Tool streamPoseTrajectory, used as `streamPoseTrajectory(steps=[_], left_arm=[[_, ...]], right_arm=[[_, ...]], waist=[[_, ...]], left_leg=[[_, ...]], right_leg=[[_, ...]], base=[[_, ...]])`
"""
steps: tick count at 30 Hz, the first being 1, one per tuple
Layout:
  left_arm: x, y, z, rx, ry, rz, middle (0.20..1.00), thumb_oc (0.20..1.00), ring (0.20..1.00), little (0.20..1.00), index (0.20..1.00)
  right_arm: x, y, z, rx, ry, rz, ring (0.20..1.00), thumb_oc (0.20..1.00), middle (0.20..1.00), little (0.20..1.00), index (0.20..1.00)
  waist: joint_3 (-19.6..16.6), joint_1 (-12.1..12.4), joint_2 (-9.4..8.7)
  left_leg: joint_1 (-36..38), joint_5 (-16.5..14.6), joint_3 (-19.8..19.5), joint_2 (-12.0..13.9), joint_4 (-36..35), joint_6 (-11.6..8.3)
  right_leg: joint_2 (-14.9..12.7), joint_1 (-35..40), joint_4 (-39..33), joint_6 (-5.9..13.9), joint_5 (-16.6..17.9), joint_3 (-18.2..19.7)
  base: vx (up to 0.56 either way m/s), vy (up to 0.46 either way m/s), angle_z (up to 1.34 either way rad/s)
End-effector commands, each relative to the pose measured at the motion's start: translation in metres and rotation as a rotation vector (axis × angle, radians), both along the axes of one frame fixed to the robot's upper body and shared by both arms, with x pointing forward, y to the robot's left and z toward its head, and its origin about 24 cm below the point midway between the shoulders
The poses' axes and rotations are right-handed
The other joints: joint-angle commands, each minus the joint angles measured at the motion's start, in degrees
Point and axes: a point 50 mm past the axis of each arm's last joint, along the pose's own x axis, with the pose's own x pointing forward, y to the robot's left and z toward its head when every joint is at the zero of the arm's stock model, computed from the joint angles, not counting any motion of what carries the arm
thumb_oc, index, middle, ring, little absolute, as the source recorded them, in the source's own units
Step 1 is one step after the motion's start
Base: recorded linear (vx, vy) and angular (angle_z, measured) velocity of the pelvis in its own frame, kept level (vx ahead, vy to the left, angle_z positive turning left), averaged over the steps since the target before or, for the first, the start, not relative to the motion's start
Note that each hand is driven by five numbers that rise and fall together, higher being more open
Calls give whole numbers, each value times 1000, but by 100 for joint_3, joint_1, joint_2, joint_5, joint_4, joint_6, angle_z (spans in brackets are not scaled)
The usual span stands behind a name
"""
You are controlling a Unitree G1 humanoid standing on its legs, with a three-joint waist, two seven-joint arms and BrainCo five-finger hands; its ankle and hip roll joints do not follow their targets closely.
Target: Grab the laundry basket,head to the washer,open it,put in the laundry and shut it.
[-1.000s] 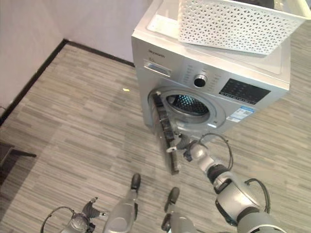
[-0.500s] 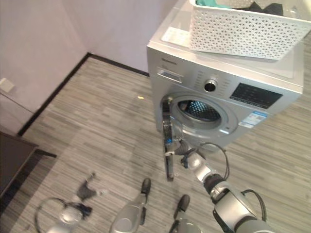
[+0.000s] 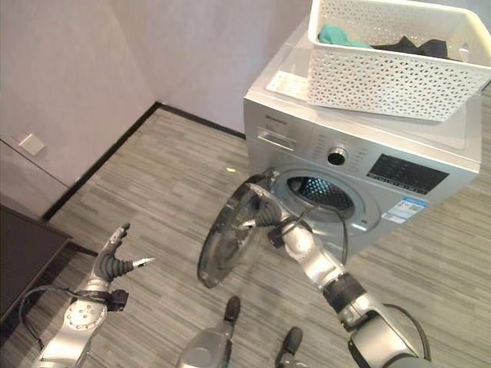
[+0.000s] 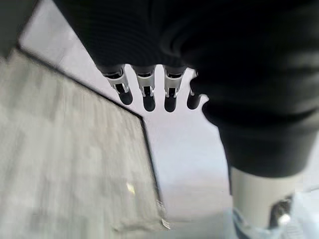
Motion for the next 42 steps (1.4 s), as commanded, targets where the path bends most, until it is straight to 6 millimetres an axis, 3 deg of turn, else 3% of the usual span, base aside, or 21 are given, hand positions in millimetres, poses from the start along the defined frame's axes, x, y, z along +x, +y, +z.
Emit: streamPoseTrajectory(steps=[1, 2, 3, 5, 10, 12, 13, 15, 18, 19, 21, 22, 24, 27, 31, 42], left_arm=[[18, -29, 10, -100, -16, -199, 1000, 1000, 1000, 1000, 1000], [27, -45, 7, -69, -2, -260, 1000, 1000, 1000, 1000, 1000], [29, -47, 6, -69, -3, -264, 1000, 1000, 1000, 1000, 1000], [46, -66, -14, -23, 68, -268, 1000, 1000, 1000, 1000, 1000], [71, -73, -35, 109, 149, -179, 1000, 1000, 1000, 1000, 1000], [81, -64, -43, 143, 191, -74, 1000, 1000, 1000, 1000, 1000], [89, -51, -47, 170, 238, 13, 1000, 1000, 1000, 1000, 1000], [95, -32, -47, 155, 277, 132, 1000, 1000, 1000, 1000, 1000], [104, 10, -32, 181, 301, 292, 1000, 1000, 1000, 1000, 1000], [105, 25, -26, 214, 305, 330, 1000, 1000, 1000, 1000, 1000], [107, 41, -15, 234, 298, 366, 1000, 1000, 1000, 1000, 1000], [105, 60, -5, 231, 281, 413, 1000, 1000, 1000, 1000, 1000], [104, 67, 0, 233, 267, 435, 1000, 1000, 1000, 1000, 1000], [103, 81, 10, 235, 234, 473, 1000, 1000, 1000, 1000, 1000], [103, 80, 10, 256, 238, 460, 1000, 1000, 1000, 1000, 1000], [103, 80, 10, 284, 244, 451, 1000, 1000, 1000, 1000, 1000]], right_arm=[[3, 2, 25, 60, -119, 12, 1000, 1000, 1000, 1000, 1000], [-1, -13, 16, 63, -107, -44, 1000, 1000, 1000, 1000, 1000], [-1, -14, 17, 62, -108, -49, 1000, 1000, 1000, 1000, 1000], [-11, -37, 5, 68, -90, -141, 1000, 1000, 1000, 1000, 1000], [-29, -69, -24, 90, -13, -304, 1000, 1000, 1000, 1000, 1000], [-36, -76, -33, 77, 15, -341, 1000, 1000, 1000, 1000, 1000], [-48, -86, -55, 94, 105, -405, 1000, 1000, 1000, 1000, 1000], [-58, -91, -72, 103, 173, -438, 1000, 1000, 1000, 1000, 1000], [-83, -108, -109, 199, 351, -571, 1000, 1000, 1000, 1000, 1000], [-96, -113, -126, 302, 442, -650, 1000, 1000, 1000, 1000, 1000], [-109, -124, -142, 435, 512, -769, 1000, 1000, 1000, 1000, 1000], [-120, -136, -153, 474, 558, -864, 1000, 1000, 1000, 1000, 1000], [-123, -137, -156, 476, 566, -883, 1000, 1000, 1000, 1000, 1000], [-144, -146, -172, 540, 636, -1007, 1000, 1000, 1000, 1000, 1000], [-153, -150, -181, 515, 690, -1057, 1000, 1000, 1000, 1000, 1000], [-137, -141, -175, 492, 672, -970, 1000, 1000, 1000, 1000, 1000]], waist=[[204, -145, -369], [252, -313, -392], [255, -282, -383], [343, -546, -443], [490, -932, -577], [550, -1069, -663], [622, -1230, -765], [685, -1345, -860], [775, -1546, -1040], [800, -1611, -1119], [807, -1648, -1208], [827, -1671, -1269], [829, -1674, -1291], [814, -1681, -1323], [791, -1650, -1295], [739, -1584, -1257]], left_leg=[[-74, -437, 104, -135, 2, 167], [-127, -421, 143, -139, 2, 188], [-129, -422, 149, -138, 2, 189], [-155, -449, 252, -138, 2, 224], [-208, -479, 437, -117, 2, 252], [-290, -434, 528, -94, 2, 252], [-324, -426, 603, -71, 2, 245], [-374, -409, 671, -42, 2, 231], [-435, -400, 753, 22, 2, 189], [-456, -385, 770, 42, 2, 174], [-502, -367, 774, 59, 2, 158], [-537, -382, 764, 89, 2, 140], [-551, -385, 754, 97, 2, 137], [-599, -403, 673, 94, 2, 130], [-599, -442, 615, 96, 2, 126], [-644, -420, 589, 118, 2, 115]], right_leg=[[-750, -14, 3, 557, 86, 133], [-747, -109, -3, 557, 138, 200], [-747, -116, -1, 558, 139, 207], [-742, -248, 5, 576, 190, 353], [-720, -460, 12, 602, 268, 563], [-698, -610, 14, 604, 346, 665], [-669, -697, 4, 610, 400, 752], [-648, -784, 1, 613, 446, 794], [-606, -879, -4, 636, 506, 860], [-589, -913, -5, 643, 531, 876], [-585, -950, -13, 654, 575, 871], [-582, -978, -10, 682, 594, 854], [-584, -983, -10, 689, 599, 835], [-593, -976, -1, 703, 589, 774], [-603, -937, -2, 706, 556, 709], [-583, -968, -16, 676, 526, 641]], base=[[-53, 34, -11], [-53, 34, -18], [-75, 47, -31], [-49, 48, -33], [-28, 42, -33], [-50, 53, -35], [-35, 50, -37], [-30, 45, -37], [-29, 37, -21], [-10, 24, -24], [12, 11, -17], [45, 9, -5], [18, 2, 0], [49, 10, 7], [26, 3, 9], [4, 4, 4]])
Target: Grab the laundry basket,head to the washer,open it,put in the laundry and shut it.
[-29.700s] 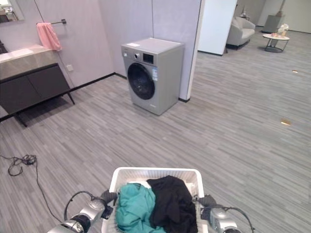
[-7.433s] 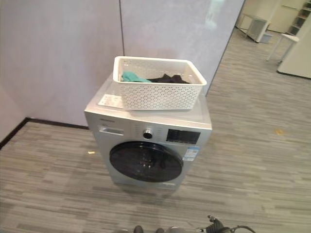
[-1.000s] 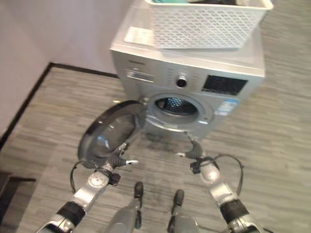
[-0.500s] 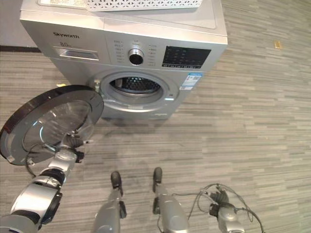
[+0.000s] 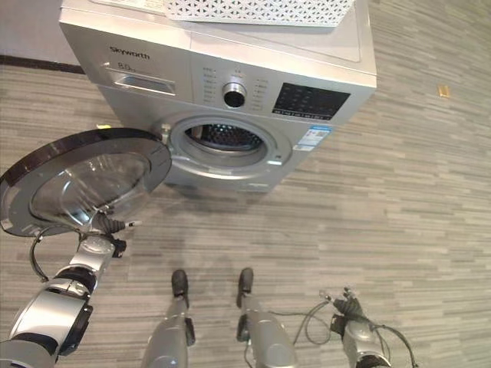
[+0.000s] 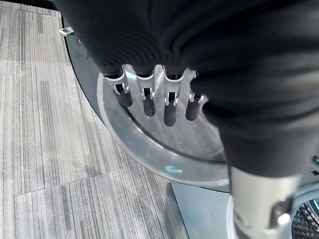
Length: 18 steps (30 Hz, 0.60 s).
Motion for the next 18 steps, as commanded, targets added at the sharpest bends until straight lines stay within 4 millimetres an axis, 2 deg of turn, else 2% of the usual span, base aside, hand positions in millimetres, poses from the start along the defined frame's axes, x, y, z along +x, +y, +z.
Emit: streamPoseTrajectory(steps=[1, 5, 6, 11, 12, 13, 14, 15, 18], left_arm=[[2, 10, 11, 49, -37, 22, 1000, 1000, 1000, 1000, 1000], [-6, 6, -3, -14, -25, 33, 1000, 1000, 1000, 1000, 1000], [-25, 1, -30, -95, 11, 57, 1000, 1000, 1000, 1000, 1000], [-66, -13, -75, -217, 87, 71, 1000, 1000, 1000, 1000, 1000], [-66, -13, -75, -217, 87, 71, 1000, 1000, 1000, 1000, 1000], [-86, -16, -87, -270, 84, 74, 1000, 1000, 1000, 1000, 1000], [-87, -16, -87, -270, 86, 75, 1000, 1000, 1000, 1000, 1000], [-109, -24, -102, -325, 90, 94, 1000, 1000, 1000, 1000, 1000], [-115, -48, -107, -369, 78, 2, 1000, 1000, 1000, 1000, 1000]], right_arm=[[-1, -1, 2, 48, -44, -49, 1000, 1000, 1000, 1000, 1000], [-3, 6, 1, 119, -73, -57, 1000, 1000, 1000, 1000, 1000], [-12, 8, -4, 142, -53, -72, 1000, 1000, 1000, 1000, 1000], [-31, 4, -13, 142, 12, -104, 1000, 1000, 1000, 1000, 1000], [-31, 4, -13, 142, 12, -104, 1000, 1000, 1000, 1000, 1000], [-38, -2, -15, 136, 33, -122, 1000, 1000, 1000, 1000, 1000], [-39, -2, -15, 136, 34, -121, 1000, 1000, 1000, 1000, 1000], [-46, -2, -17, 132, 53, -114, 1000, 1000, 1000, 1000, 1000], [-55, -4, -21, 117, 103, -112, 1000, 1000, 1000, 1000, 1000]], waist=[[-125, 70, 87], [-195, 114, 130], [-310, 174, 209], [-615, 338, 457], [-615, 338, 457], [-758, 427, 575], [-760, 423, 579], [-995, 515, 704], [-1193, 607, 802]], left_leg=[[-274, -272, -337, -16, 11, 19], [-223, -270, -337, -13, 11, 0], [-83, -302, -332, -11, 11, -9], [373, -396, -339, -47, 11, -13], [373, -396, -339, -47, 11, -13], [611, -430, -361, -49, 11, -4], [619, -432, -363, -48, 11, -5], [950, -514, -386, -56, 53, 9], [1144, -622, -443, -75, 191, 39]], right_leg=[[-649, -108, -12, 553, 232, -157], [-641, -39, -12, 526, 193, -174], [-635, 101, -5, 494, 105, -188], [-617, 522, 129, 418, -188, -219], [-617, 523, 129, 418, -188, -219], [-603, 722, 265, 378, -358, -249], [-602, 730, 266, 378, -361, -252], [-586, 1065, 318, 333, -516, -314], [-589, 1354, 338, 314, -634, -402]], base=[[0, 0, 0], [17, -9, 0], [83, -35, -1], [114, -11, 2], [107, -17, 10], [80, -24, 10], [212, -47, 9], [174, -25, 16], [112, -32, 14]])
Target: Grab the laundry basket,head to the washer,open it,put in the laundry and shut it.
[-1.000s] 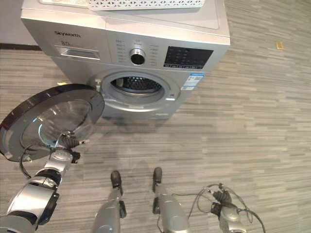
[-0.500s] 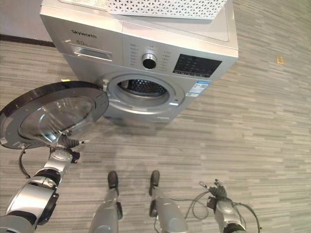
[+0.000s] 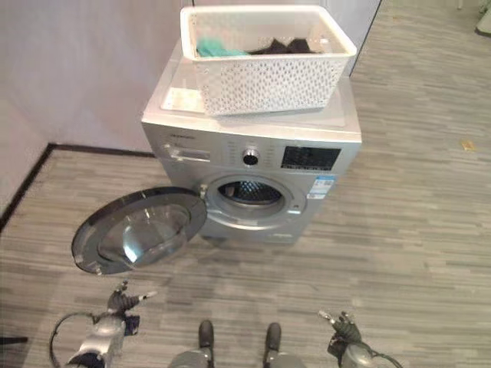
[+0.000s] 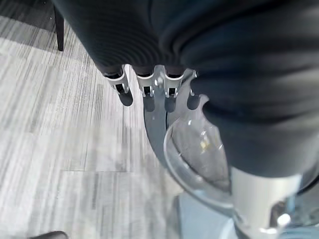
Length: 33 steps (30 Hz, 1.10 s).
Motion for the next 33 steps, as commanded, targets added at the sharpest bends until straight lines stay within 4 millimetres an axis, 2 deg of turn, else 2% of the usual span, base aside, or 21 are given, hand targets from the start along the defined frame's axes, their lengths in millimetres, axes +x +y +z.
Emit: streamPoseTrajectory(steps=[1, 3, 7, 9, 10, 14, 16, 17, 19, 21, 23, 25, 27, 28, 29, 30, 31, 32, 33], left_arm=[[43, -15, 19, -5, -141, -126, 1000, 1000, 1000, 1000, 1000], [36, -24, 13, -22, -111, -161, 1000, 1000, 1000, 1000, 1000], [20, -28, -1, -26, -26, -170, 1000, 1000, 1000, 1000, 1000], [-1, -31, -16, -43, 70, -161, 1000, 1000, 1000, 1000, 1000], [-1, -31, -16, -44, 69, -161, 1000, 1000, 1000, 1000, 1000], [-34, -32, -35, -57, 224, -156, 1000, 1000, 1000, 1000, 1000], [-39, -33, -38, -48, 255, -169, 1000, 1000, 1000, 1000, 1000], [-48, -32, -41, -16, 312, -199, 1000, 1000, 1000, 1000, 1000], [-54, -25, -42, 23, 351, -228, 1000, 1000, 1000, 1000, 1000], [-52, -24, -41, 33, 347, -228, 1000, 1000, 1000, 1000, 1000], [-44, -20, -37, 69, 322, -239, 1000, 1000, 1000, 1000, 1000], [-37, -19, -34, 79, 294, -236, 1000, 1000, 1000, 1000, 1000], [-34, -21, -33, 81, 280, -237, 1000, 1000, 1000, 1000, 1000], [-29, -18, -30, 85, 260, -238, 1000, 1000, 1000, 1000, 1000], [-25, -15, -28, 91, 248, -237, 1000, 1000, 1000, 1000, 1000], [-25, -15, -28, 91, 249, -237, 1000, 1000, 1000, 1000, 1000], [-20, -12, -25, 100, 237, -250, 1000, 1000, 1000, 1000, 1000], [-17, -10, -23, 114, 231, -258, 1000, 1000, 1000, 1000, 1000], [-17, -10, -23, 114, 231, -258, 1000, 1000, 1000, 1000, 1000]], right_arm=[[12, -2, 3, -39, 2, 71, 1000, 1000, 1000, 1000, 1000], [12, 2, 1, -48, 31, 124, 1000, 1000, 1000, 1000, 1000], [13, 2, 1, -69, 38, 150, 1000, 1000, 1000, 1000, 1000], [12, 3, 0, -58, 32, 131, 1000, 1000, 1000, 1000, 1000], [12, 3, 0, -58, 32, 131, 1000, 1000, 1000, 1000, 1000], [-1, 0, -4, -50, 76, 101, 1000, 1000, 1000, 1000, 1000], [-2, 0, -5, -50, 82, 101, 1000, 1000, 1000, 1000, 1000], [-4, 0, -6, -41, 92, 89, 1000, 1000, 1000, 1000, 1000], [3, -5, -3, -29, 55, 31, 1000, 1000, 1000, 1000, 1000], [6, -5, -1, -26, 37, 10, 1000, 1000, 1000, 1000, 1000], [25, -4, 7, -12, -56, -16, 1000, 1000, 1000, 1000, 1000], [37, -4, 15, -23, -115, -5, 1000, 1000, 1000, 1000, 1000], [45, -2, 19, -34, -146, 20, 1000, 1000, 1000, 1000, 1000], [52, -1, 25, -65, -161, 131, 1000, 1000, 1000, 1000, 1000], [53, -2, 28, -90, -162, 198, 1000, 1000, 1000, 1000, 1000], [52, -2, 28, -90, -161, 199, 1000, 1000, 1000, 1000, 1000], [53, -5, 32, -115, -173, 235, 1000, 1000, 1000, 1000, 1000], [53, -7, 34, -134, -178, 263, 1000, 1000, 1000, 1000, 1000], [53, -7, 34, -134, -177, 263, 1000, 1000, 1000, 1000, 1000]], waist=[[-110, 172, -211], [-223, 226, -174], [-355, 216, -141], [-485, 203, -105], [-486, 205, -104], [-638, 183, -79], [-648, 181, -83], [-662, 179, -103], [-495, 174, -115], [-419, 169, -115], [-82, 91, -50], [113, 21, 35], [189, -23, 38], [202, -34, -87], [257, -41, -138], [277, -49, -115], [317, -98, -178], [342, -133, -225], [342, -129, -224]], left_leg=[[-271, -314, -331, -100, 295, 118], [-172, -405, -361, -94, 413, 123], [-33, -481, -326, -85, 455, 122], [50, -521, -289, -84, 467, 135], [51, -522, -287, -83, 467, 135], [150, -569, -260, -118, 427, 161], [154, -581, -253, -125, 428, 167], [165, -622, -236, -147, 454, 191], [201, -827, -174, -253, 690, 342], [185, -873, -168, -273, 773, 385], [145, -1028, -194, -359, 1061, 584], [153, -1110, -183, -361, 1200, 653], [199, -1184, -134, -390, 1221, 662], [353, -1286, -47, -494, 1121, 597], [431, -1334, -94, -494, 1078, 518], [462, -1344, -104, -473, 1077, 514], [490, -1445, -253, -466, 1171, 406], [506, -1514, -316, -465, 1276, 382], [501, -1525, -312, -463, 1291, 383]], right_leg=[[-580, -118, 384, 390, -168, -212], [-568, 49, 386, 366, -236, -262], [-566, 226, 350, 358, -274, -294], [-548, 260, 367, 347, -311, -245], [-548, 259, 368, 347, -311, -242], [-557, 318, 361, 350, -318, -256], [-563, 301, 373, 354, -314, -245], [-600, 287, 412, 375, -307, -224], [-804, 84, 1105, 450, -391, -158], [-865, -62, 1374, 470, -392, -107], [-921, -721, 2810, 592, -94, 194], [-884, -1315, 3461, 607, 65, 259], [-997, -1518, 3330, 611, 105, 160], [-1205, -1516, 2282, 572, 132, -95], [-1363, -1521, 1720, 606, 289, -87], [-1339, -1455, 1665, 608, 310, -115], [-1448, -1501, 1170, 692, 477, 286], [-1437, -1525, 1176, 736, 571, 498], [-1436, -1528, 1182, 738, 568, 503]], base=[[62, -23, 16], [50, -24, 26], [14, -5, 7], [-2, 7, -2], [5, 17, -7], [7, 42, -1], [-1, 47, -2], [5, 161, -1], [-20, 227, -3], [-68, 118, -2], [-124, 210, -17], [-53, 166, -51], [68, 33, -25], [208, -141, 7], [212, -140, 1], [201, -199, -13], [196, -176, -42], [191, -176, -26], [210, -196, 12]])
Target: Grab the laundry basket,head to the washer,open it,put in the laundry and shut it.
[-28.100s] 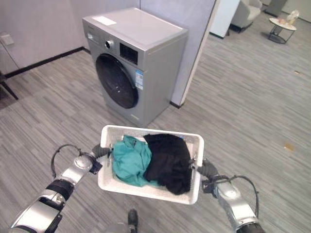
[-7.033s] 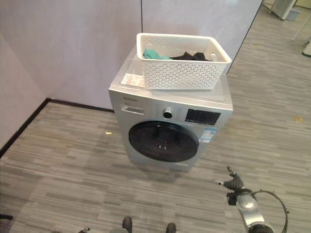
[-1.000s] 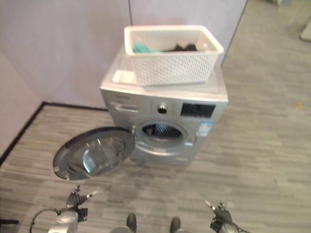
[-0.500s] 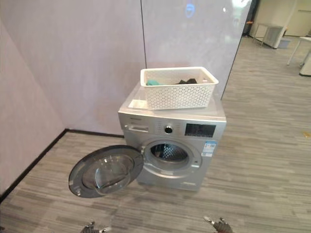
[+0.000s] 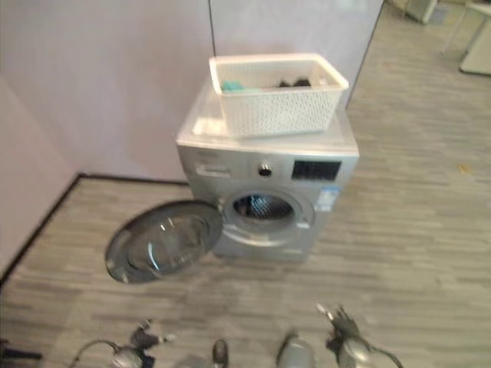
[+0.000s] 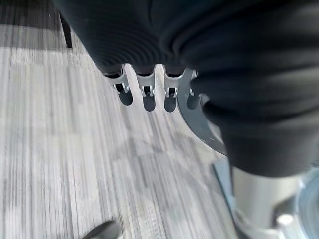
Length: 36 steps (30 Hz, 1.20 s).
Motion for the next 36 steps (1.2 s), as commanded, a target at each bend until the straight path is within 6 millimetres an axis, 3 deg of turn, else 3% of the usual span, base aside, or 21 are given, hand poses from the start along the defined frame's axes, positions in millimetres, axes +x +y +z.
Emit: streamPoseTrajectory(steps=[1, 3, 8, 14, 23, 25, 26, 28, 29, 30, 33, 35, 36], left_arm=[[2, 23, 10, 80, -30, -58, 1000, 1000, 1000, 1000, 1000], [-4, 25, 8, 77, -12, -37, 1000, 1000, 1000, 1000, 1000], [-1, 23, 9, 55, -36, -11, 1000, 1000, 1000, 1000, 1000], [5, 21, 11, 40, -62, 8, 1000, 1000, 1000, 1000, 1000], [-1, 34, 14, 68, -54, 38, 1000, 1000, 1000, 1000, 1000], [-5, 40, 15, 81, -55, 44, 1000, 1000, 1000, 1000, 1000], [-1, 44, 19, 89, -71, 39, 1000, 1000, 1000, 1000, 1000], [10, 50, 26, 119, -98, 14, 1000, 1000, 1000, 1000, 1000], [17, 52, 31, 135, -114, -1, 1000, 1000, 1000, 1000, 1000], [23, 59, 36, 167, -126, -11, 1000, 1000, 1000, 1000, 1000], [27, 63, 41, 193, -144, -19, 1000, 1000, 1000, 1000, 1000], [29, 66, 45, 201, -163, -19, 1000, 1000, 1000, 1000, 1000], [25, 66, 44, 195, -169, -18, 1000, 1000, 1000, 1000, 1000]], right_arm=[[-4, -9, 6, -52, -18, 49, 1000, 1000, 1000, 1000, 1000], [-11, -21, 7, -61, -14, 6, 1000, 1000, 1000, 1000, 1000], [-8, -30, 11, -66, -37, -42, 1000, 1000, 1000, 1000, 1000], [6, -20, 16, -66, -70, 16, 1000, 1000, 1000, 1000, 1000], [3, -11, 20, -89, -96, 96, 1000, 1000, 1000, 1000, 1000], [3, -18, 29, -146, -122, 133, 1000, 1000, 1000, 1000, 1000], [3, -27, 41, -197, -160, 147, 1000, 1000, 1000, 1000, 1000], [10, -36, 54, -257, -204, 162, 1000, 1000, 1000, 1000, 1000], [12, -38, 58, -274, -214, 160, 1000, 1000, 1000, 1000, 1000], [15, -37, 67, -289, -253, 180, 1000, 1000, 1000, 1000, 1000], [24, -29, 82, -282, -351, 192, 1000, 1000, 1000, 1000, 1000], [32, -24, 93, -279, -412, 209, 1000, 1000, 1000, 1000, 1000], [41, -17, 102, -295, -450, 262, 1000, 1000, 1000, 1000, 1000]], waist=[[-272, -101, -156], [-377, -148, -182], [-428, -231, -127], [-457, -202, -97], [-522, -252, -122], [-500, -249, -131], [-263, -145, -214], [-14, -125, -407], [54, -96, -374], [30, 2, -367], [46, 183, -281], [41, 204, -265], [-1, 309, -287]], left_leg=[[276, -183, -618, 482, -154, -209], [327, -183, -727, 657, -155, -299], [347, -124, -868, 975, -266, -443], [300, -20, -820, 1085, -433, -501], [423, 163, -799, 1324, -272, -630], [13, 631, -882, 1468, 689, -760], [-822, 1344, -1135, 1439, 2133, -826], [-1518, 1478, -972, 1431, 2831, -796], [-1747, 1337, -713, 1561, 2399, -773], [-2022, 1197, -233, 1622, 1199, -711], [-2446, 1900, -42, 1854, -389, -847], [-2313, 2006, -164, 1953, -289, -879], [-2323, 1630, -417, 1657, 138, -729]], right_leg=[[405, -121, 450, -282, 120, 347], [593, -4, 504, -329, 39, 188], [793, 194, 386, -353, -72, -135], [837, 56, 406, -384, -101, -143], [1071, 98, 743, -548, -459, -199], [1271, 321, 597, -723, -572, -234], [1406, 601, 388, -972, -631, -268], [1355, 688, 272, -1074, -670, -442], [1397, 794, 192, -1049, -730, -510], [1376, 1035, 7, -926, -815, -607], [1396, 1293, 36, -781, -1091, -602], [1293, 1393, 181, -726, -1208, -541], [1120, 1435, 399, -656, -1290, -372]], base=[[222, -214, 54], [260, -267, 61], [144, -155, 56], [74, -11, 3], [110, -47, 0], [109, -186, 4], [24, -273, 14], [-2, -192, 58], [238, 48, 69], [329, 176, 69], [319, 227, 51], [326, 307, -10], [490, 604, -54]])
